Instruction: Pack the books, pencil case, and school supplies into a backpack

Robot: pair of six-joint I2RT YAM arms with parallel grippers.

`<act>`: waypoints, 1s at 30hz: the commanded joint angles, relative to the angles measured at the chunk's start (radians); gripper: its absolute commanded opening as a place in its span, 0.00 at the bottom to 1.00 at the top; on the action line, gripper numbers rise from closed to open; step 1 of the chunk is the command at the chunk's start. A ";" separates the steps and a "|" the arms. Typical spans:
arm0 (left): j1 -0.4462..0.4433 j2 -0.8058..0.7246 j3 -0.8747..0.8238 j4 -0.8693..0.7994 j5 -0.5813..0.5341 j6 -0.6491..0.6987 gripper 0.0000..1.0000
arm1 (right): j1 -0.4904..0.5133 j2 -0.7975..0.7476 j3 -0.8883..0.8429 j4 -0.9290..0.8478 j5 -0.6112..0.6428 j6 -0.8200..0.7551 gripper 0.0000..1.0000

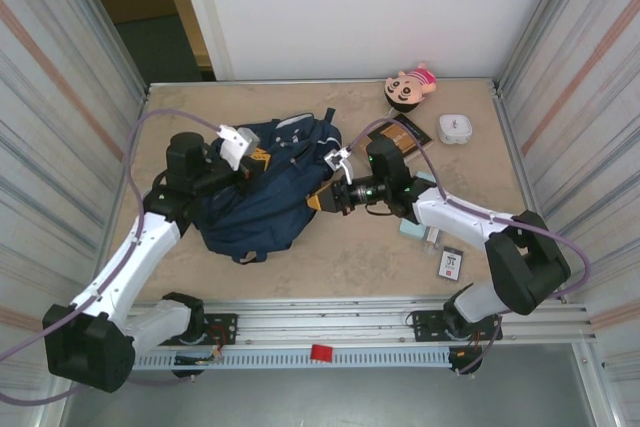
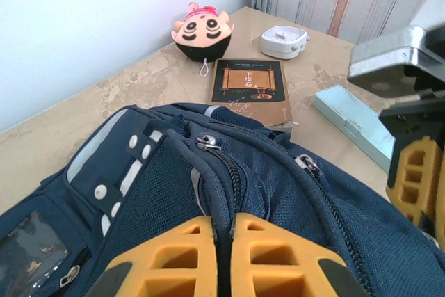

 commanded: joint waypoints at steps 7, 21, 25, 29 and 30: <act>-0.063 0.041 0.013 0.175 -0.117 -0.067 0.00 | 0.141 0.002 0.030 0.054 0.138 0.170 0.04; 0.060 0.021 0.028 0.143 0.359 0.087 0.00 | -0.016 -0.246 -0.121 -0.065 0.347 0.465 0.73; 0.081 0.052 0.053 0.118 0.445 0.127 0.00 | -0.006 -0.193 -0.094 -0.037 0.332 0.645 0.73; 0.083 0.079 0.069 0.115 0.496 0.142 0.00 | 0.024 -0.123 -0.081 0.068 0.336 0.768 0.72; 0.082 0.083 0.071 0.116 0.501 0.144 0.00 | 0.032 -0.109 -0.072 0.084 0.341 0.798 0.72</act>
